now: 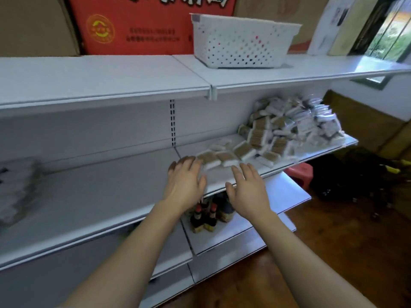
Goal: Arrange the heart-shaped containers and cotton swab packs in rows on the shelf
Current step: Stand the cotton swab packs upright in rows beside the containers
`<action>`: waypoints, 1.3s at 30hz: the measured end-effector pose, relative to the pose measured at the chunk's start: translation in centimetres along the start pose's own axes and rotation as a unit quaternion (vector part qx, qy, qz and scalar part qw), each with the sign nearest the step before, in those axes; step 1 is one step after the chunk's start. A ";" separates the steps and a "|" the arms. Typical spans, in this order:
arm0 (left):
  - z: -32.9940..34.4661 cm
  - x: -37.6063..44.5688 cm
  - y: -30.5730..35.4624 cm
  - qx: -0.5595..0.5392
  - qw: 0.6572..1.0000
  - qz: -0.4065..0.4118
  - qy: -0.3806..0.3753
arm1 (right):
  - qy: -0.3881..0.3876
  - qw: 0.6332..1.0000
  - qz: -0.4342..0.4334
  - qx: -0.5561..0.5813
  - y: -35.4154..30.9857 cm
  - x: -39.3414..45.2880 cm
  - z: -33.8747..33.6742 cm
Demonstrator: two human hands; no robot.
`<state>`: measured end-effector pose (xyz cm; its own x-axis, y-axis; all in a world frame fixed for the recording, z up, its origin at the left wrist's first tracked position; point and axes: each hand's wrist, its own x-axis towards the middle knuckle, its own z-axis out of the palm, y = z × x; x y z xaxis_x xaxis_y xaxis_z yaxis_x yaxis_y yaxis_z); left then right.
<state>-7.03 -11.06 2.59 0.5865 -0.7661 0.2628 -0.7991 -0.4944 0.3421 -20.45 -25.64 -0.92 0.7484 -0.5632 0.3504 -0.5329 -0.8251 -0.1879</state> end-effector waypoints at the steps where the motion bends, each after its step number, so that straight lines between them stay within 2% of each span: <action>1: 0.6 0.8 1.3 0.001 1.000 0.003 -0.007 | -0.004 1.000 0.006 -0.003 1.7 0.3 -0.4; 11: 8.3 11.8 8.0 -0.006 0.998 0.020 -0.061 | -0.073 0.995 0.052 -0.047 14.8 7.8 0.6; 18: 12.8 20.1 10.5 0.005 0.992 0.057 -0.115 | -0.107 0.991 0.059 -0.053 19.8 14.6 2.3; 24: 15.2 24.4 11.2 0.051 0.992 0.033 -0.110 | -0.155 0.987 -0.028 -0.014 21.2 18.4 4.9; 27: 15.7 25.9 12.4 0.057 0.992 0.015 -0.116 | -0.113 0.983 -0.138 0.051 22.4 18.9 5.7; 29: 16.5 26.4 13.1 0.062 0.990 0.010 -0.126 | -0.077 0.982 -0.163 0.055 23.7 19.8 5.4; 32: 17.9 26.4 13.6 0.111 0.981 -0.022 -0.159 | -0.079 0.987 -0.139 -0.028 24.9 21.6 4.1; 34: 18.8 25.8 13.4 0.144 0.974 -0.051 -0.168 | -0.118 0.983 -0.126 -0.064 25.2 22.4 3.6; 39: 18.6 24.6 13.0 0.147 0.969 -0.102 -0.170 | -0.141 0.985 -0.065 -0.081 24.6 23.3 3.8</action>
<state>-5.49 -43.95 -3.28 0.6992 -0.7059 -0.1129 -0.7029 -0.7077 0.0715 -14.63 -59.28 -0.82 0.8826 -0.4617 0.0887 -0.4634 -0.8861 -0.0015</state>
